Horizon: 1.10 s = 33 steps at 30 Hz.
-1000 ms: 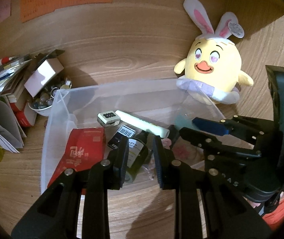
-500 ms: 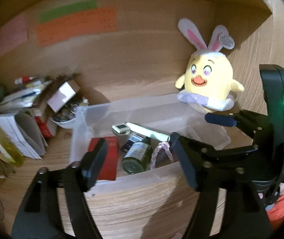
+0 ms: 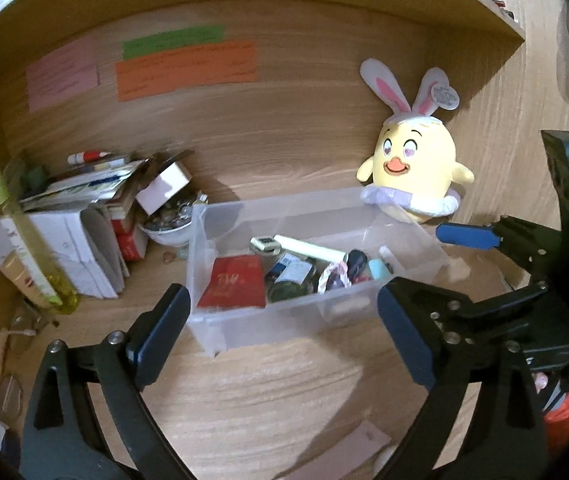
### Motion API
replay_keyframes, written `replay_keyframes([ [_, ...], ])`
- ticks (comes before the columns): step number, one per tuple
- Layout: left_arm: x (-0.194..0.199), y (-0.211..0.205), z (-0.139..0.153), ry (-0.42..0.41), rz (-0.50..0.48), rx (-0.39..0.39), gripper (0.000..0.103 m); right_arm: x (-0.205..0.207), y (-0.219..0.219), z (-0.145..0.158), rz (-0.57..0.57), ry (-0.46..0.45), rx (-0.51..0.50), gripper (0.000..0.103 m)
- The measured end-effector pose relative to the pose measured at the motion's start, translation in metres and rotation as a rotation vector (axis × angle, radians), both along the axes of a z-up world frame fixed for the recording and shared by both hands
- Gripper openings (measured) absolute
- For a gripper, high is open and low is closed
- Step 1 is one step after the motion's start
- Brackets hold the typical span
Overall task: Organize objects
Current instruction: 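Withdraw both grippers from the box toward the tape roll and pink tube, then grasp the white tape roll with the right gripper while the left gripper grasps the pink tube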
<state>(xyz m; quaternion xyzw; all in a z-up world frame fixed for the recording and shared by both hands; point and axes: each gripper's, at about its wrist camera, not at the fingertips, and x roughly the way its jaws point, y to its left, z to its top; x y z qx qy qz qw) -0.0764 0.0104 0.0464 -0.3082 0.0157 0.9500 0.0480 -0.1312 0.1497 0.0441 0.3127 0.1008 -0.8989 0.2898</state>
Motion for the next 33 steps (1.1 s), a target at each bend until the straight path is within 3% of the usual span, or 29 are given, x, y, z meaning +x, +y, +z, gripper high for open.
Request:
replay_keyframes([
  [15,0.041,-0.030,-0.040,-0.129,0.091,0.000,0.097,0.056,0.012,-0.036,0.035,-0.101,0.026,0.082],
  [27,0.065,-0.052,-0.073,-0.226,0.145,0.035,0.097,0.099,-0.007,-0.065,0.149,-0.169,0.060,0.082],
  [31,0.074,-0.048,-0.081,-0.247,0.118,0.025,0.097,0.109,-0.013,-0.075,0.165,-0.163,0.090,0.080],
  [33,0.078,-0.046,-0.086,-0.260,0.103,0.018,0.097,0.111,-0.015,-0.080,0.168,-0.172,0.096,0.070],
])
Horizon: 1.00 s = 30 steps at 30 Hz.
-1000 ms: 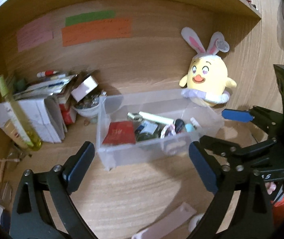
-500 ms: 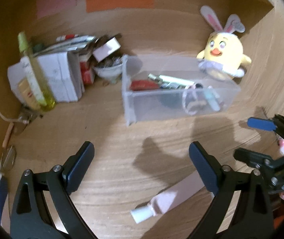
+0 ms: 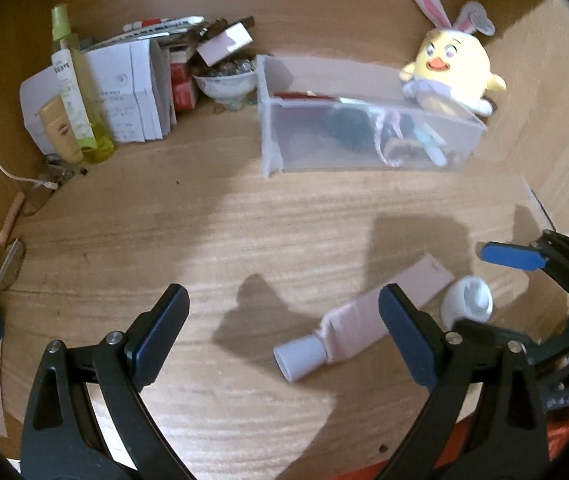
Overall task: Organize objects
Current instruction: 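Grasp the white tape roll with the right gripper while the left gripper grasps the pink tube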
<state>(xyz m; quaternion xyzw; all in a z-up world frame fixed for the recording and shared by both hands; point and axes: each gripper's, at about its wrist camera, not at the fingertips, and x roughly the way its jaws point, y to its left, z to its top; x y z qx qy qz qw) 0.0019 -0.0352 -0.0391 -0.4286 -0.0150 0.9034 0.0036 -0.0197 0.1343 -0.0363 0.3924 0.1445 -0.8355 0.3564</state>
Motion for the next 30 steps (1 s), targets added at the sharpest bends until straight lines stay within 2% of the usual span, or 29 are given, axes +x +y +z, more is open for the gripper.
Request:
replay_keyframes([
  [1,0.002,0.001,-0.003,-0.008,-0.006,0.000,0.097,0.001,-0.001,-0.003,0.002,-0.008,0.006,0.061],
  [6,0.010,-0.003,-0.014,-0.043,-0.010,0.016,0.097,-0.001,-0.003,-0.012,-0.014,-0.030,0.012,0.036],
  [9,0.016,-0.008,-0.018,-0.035,-0.005,0.040,0.095,-0.002,0.000,-0.011,-0.032,-0.022,0.000,0.036],
  [11,0.018,-0.011,-0.020,-0.035,-0.006,0.057,0.079,-0.003,0.001,-0.009,-0.043,-0.013,-0.003,0.036],
  [12,0.017,-0.012,-0.021,-0.044,-0.008,0.068,0.068,-0.003,0.002,-0.008,-0.047,-0.011,-0.005,0.036],
  [14,0.018,-0.013,-0.021,-0.027,-0.006,0.075,0.062,-0.004,0.003,-0.007,-0.055,-0.007,-0.008,0.036],
  [18,0.019,-0.010,-0.022,-0.010,-0.038,0.100,0.038,-0.005,0.005,-0.004,-0.072,0.004,-0.010,0.036],
  [30,0.011,-0.015,-0.012,0.023,0.008,0.132,0.034,-0.018,0.018,0.007,-0.133,0.034,-0.024,0.036],
])
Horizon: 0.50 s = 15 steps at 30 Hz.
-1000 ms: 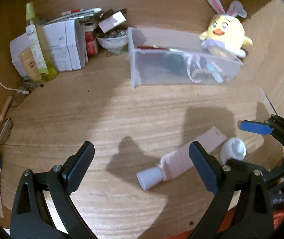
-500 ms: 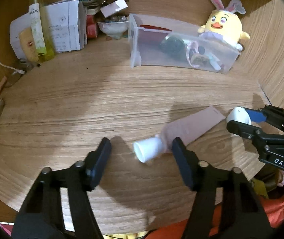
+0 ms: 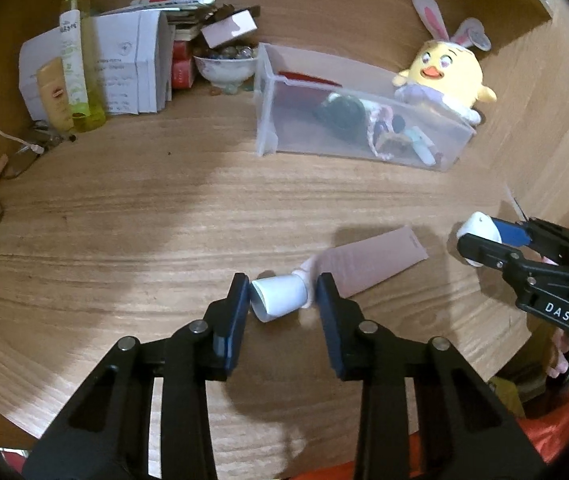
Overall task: Organize objects
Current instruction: 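Carry the tape roll and pink tube into the clear box and release both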
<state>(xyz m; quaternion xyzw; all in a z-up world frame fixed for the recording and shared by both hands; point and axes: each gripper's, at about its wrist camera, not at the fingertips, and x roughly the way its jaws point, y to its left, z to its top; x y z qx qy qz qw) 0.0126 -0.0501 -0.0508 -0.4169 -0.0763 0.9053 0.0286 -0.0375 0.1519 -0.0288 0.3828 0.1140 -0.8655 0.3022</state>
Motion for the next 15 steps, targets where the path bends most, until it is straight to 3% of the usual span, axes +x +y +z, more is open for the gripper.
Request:
replay_keyframes([
  [15,-0.018,0.002,0.035,0.096,0.014,0.053,0.034,-0.019,0.010,0.020,-0.041,0.058,-0.025,0.036],
])
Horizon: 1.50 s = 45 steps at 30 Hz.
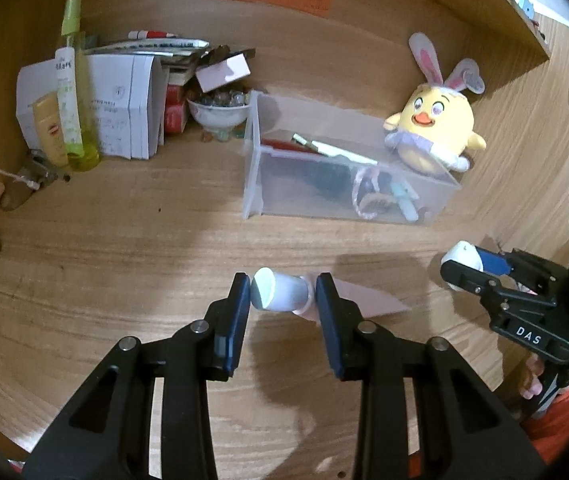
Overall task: Organize objects
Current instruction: 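Carry the tape roll and pink tube into the clear box and release both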
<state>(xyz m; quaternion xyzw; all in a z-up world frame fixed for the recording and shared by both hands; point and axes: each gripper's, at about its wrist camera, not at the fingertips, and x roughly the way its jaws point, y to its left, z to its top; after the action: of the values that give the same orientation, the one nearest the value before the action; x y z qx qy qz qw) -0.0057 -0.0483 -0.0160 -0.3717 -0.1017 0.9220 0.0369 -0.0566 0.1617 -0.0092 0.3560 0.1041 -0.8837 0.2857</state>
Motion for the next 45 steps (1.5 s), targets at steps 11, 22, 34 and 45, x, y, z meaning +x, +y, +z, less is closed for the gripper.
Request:
replay_keyframes([
  [11,-0.016,-0.001,0.022,0.055,0.000,0.001,0.027,-0.016,0.007,0.015,-0.023,0.036,-0.020,0.036],
  [22,-0.031,0.015,0.044,0.106,-0.034,-0.040,0.024,-0.031,0.008,0.023,-0.024,0.059,-0.033,0.036],
  [34,-0.036,0.030,0.082,0.191,-0.063,-0.081,0.023,-0.042,0.009,0.040,-0.032,0.101,-0.058,0.036],
  [45,-0.043,0.029,0.114,0.280,-0.049,-0.080,0.022,-0.054,0.011,0.059,-0.055,0.146,-0.082,0.036],
])
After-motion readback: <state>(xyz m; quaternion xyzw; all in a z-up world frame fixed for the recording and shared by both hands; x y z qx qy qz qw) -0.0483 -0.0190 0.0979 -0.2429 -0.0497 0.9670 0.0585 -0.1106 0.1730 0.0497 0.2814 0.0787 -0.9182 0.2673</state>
